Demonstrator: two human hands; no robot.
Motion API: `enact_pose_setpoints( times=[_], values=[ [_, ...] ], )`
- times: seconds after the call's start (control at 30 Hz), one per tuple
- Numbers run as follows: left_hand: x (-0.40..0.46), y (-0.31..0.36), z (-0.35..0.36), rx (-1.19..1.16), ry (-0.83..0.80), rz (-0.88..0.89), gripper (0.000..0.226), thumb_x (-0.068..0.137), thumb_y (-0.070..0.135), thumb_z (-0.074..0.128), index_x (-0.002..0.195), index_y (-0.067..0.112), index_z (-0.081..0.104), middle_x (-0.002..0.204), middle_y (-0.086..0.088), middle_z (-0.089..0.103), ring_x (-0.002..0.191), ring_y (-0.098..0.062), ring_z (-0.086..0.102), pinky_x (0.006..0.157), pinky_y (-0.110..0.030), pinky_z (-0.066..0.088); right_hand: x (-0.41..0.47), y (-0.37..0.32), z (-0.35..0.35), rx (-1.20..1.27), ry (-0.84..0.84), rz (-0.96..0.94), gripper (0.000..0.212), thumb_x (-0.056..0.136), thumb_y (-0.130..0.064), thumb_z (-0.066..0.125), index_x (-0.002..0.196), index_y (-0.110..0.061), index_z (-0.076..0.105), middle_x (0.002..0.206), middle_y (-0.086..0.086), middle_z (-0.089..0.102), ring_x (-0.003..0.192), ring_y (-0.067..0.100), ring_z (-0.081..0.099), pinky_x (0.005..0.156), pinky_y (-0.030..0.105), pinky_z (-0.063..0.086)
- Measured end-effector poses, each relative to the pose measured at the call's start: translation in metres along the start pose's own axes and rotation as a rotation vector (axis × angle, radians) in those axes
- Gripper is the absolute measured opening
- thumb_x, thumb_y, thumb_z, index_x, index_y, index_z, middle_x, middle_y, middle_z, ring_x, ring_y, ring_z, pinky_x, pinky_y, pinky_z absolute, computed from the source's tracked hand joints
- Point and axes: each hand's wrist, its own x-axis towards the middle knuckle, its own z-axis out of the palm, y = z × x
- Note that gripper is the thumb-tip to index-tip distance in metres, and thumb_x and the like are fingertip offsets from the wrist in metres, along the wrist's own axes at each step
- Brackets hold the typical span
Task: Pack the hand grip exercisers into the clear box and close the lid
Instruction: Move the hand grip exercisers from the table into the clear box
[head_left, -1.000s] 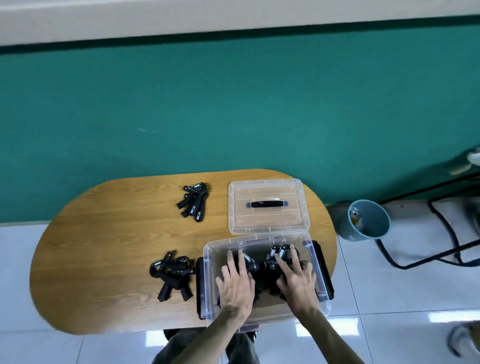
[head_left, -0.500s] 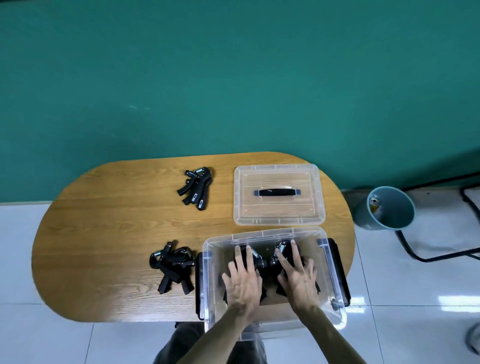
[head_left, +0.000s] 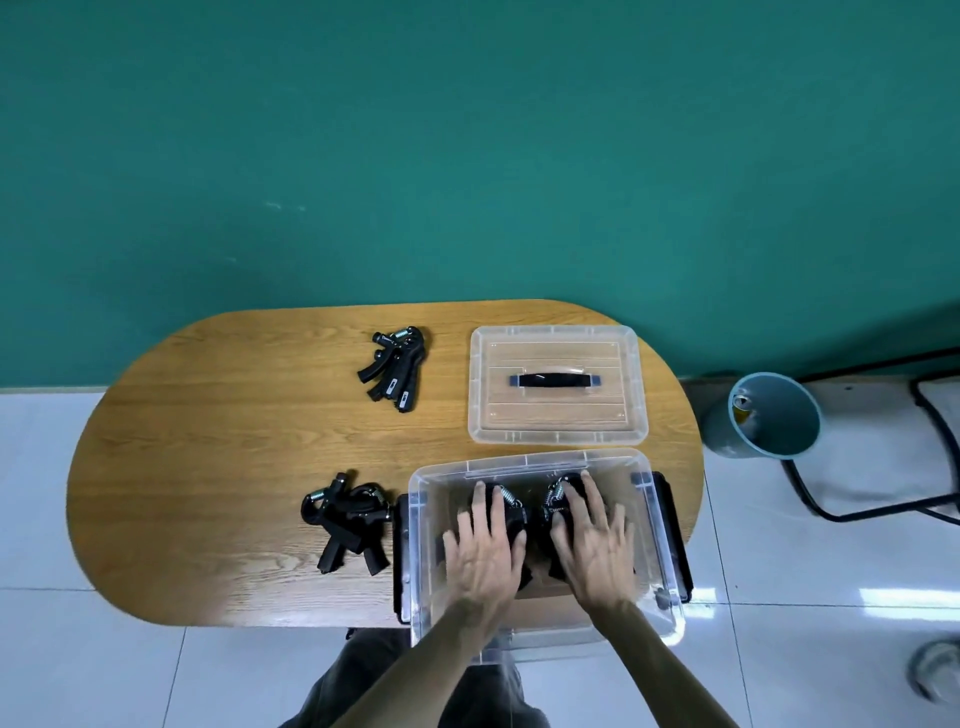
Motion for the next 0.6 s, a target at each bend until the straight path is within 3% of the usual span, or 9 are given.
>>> enact_pose_setpoints(
  times=[0.1,0.2,0.3,0.4,0.6],
  values=[
    [-0.004,-0.006,-0.024,-0.016,-0.031,0.085,0.060,0.098,0.048,0.029,0.141,0.014,0.054,0.136,-0.008,0.059,0.102,-0.023,0.060,0.079,-0.040,0.053,0.003,-0.016,-0.018,0.057,0.054,-0.075,0.042,0.095,-0.040,0.043,0.123,-0.015,0.062,0.121,0.007,0.065,0.096,0.031,0.058,0.080,0.045,0.052],
    [-0.003,-0.015,-0.052,-0.037,-0.045,0.116,0.063,0.099,0.050,0.019,0.146,0.017,0.045,0.134,-0.004,0.055,0.114,-0.022,0.052,0.097,-0.041,0.045,0.012,-0.036,-0.038,0.088,0.041,-0.147,0.042,0.096,-0.042,0.043,0.121,-0.016,0.063,0.102,0.004,0.067,0.095,0.027,0.058,0.075,0.040,0.055],
    [0.005,-0.033,-0.081,-0.080,0.054,0.149,0.062,0.100,0.052,0.022,0.144,0.016,0.047,0.129,-0.003,0.056,0.115,-0.023,0.053,0.099,-0.042,0.045,0.027,-0.057,-0.057,0.125,0.016,-0.160,0.045,0.097,-0.048,0.040,0.120,-0.019,0.064,0.100,0.000,0.068,0.098,0.022,0.062,0.068,0.037,0.057],
    [0.012,-0.061,-0.104,-0.093,0.183,0.180,0.055,0.101,0.051,0.030,0.137,0.016,0.053,0.124,-0.002,0.061,0.105,-0.021,0.056,0.090,-0.040,0.050,0.045,-0.083,-0.072,0.126,0.036,-0.223,0.043,0.100,-0.048,0.038,0.119,-0.018,0.063,0.100,0.000,0.068,0.097,0.023,0.062,0.065,0.038,0.058],
    [0.012,-0.132,-0.135,-0.114,0.196,0.032,0.061,0.102,0.051,0.017,0.145,0.015,0.041,0.135,-0.004,0.053,0.114,-0.020,0.049,0.095,-0.038,0.043,0.070,-0.164,-0.079,0.088,0.008,-0.350,0.045,0.103,-0.049,0.031,0.123,-0.019,0.058,0.109,0.000,0.066,0.104,0.020,0.058,0.067,0.037,0.059]
  ],
)
